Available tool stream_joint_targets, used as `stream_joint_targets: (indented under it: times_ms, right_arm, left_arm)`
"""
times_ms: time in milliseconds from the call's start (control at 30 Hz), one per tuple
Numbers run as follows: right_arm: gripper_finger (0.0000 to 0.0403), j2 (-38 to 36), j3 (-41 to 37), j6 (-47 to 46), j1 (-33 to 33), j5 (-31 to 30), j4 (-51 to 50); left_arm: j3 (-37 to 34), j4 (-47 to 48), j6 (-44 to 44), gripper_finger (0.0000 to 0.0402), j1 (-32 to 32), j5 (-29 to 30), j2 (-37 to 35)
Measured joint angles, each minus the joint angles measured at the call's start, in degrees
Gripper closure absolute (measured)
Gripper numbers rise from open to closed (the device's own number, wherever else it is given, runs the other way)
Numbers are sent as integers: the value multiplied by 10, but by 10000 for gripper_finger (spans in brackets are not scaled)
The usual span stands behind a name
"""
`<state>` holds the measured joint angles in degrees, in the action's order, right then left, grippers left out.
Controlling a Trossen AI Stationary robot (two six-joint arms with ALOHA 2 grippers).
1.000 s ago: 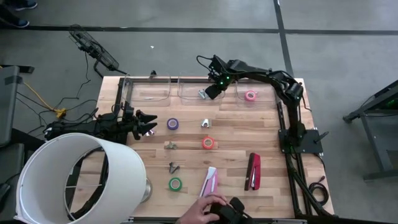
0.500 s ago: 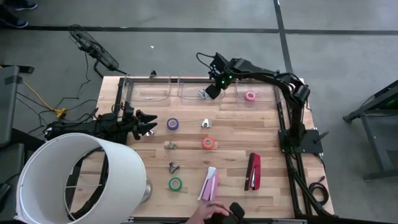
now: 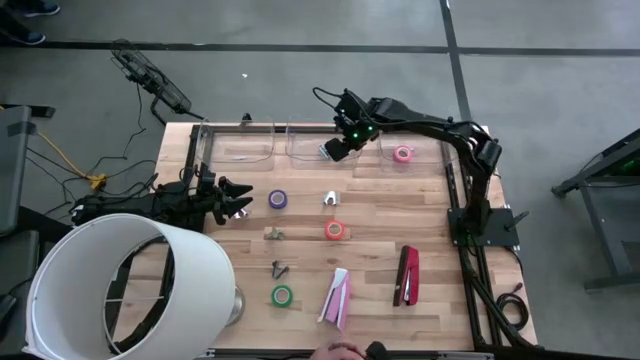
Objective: Pick and place Stapler, Stapler remover, tape
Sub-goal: Put the orange tape into the right transparent bin
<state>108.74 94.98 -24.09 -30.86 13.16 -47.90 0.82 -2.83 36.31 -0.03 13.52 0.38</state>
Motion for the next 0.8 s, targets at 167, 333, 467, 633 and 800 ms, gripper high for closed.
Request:
stream_joint_targets:
  times_ms: [167, 333, 467, 633, 800]
  right_arm:
    - [198, -12, 0, -1, 13, -4, -9]
    - [198, -13, 0, 5, 35, -3, -38]
    - [199, -13, 0, 27, 57, -3, -60]
    - [199, -13, 0, 60, 90, 4, -86]
    - [199, -13, 0, 84, 133, 6, -105]
  left_arm:
    - [0, 0, 0, 105, 0, 0, 0]
    - [0, 0, 0, 105, 0, 0, 0]
    - [0, 0, 0, 105, 0, 0, 0]
    - [0, 0, 0, 105, 0, 0, 0]
    - [0, 0, 0, 105, 0, 0, 0]
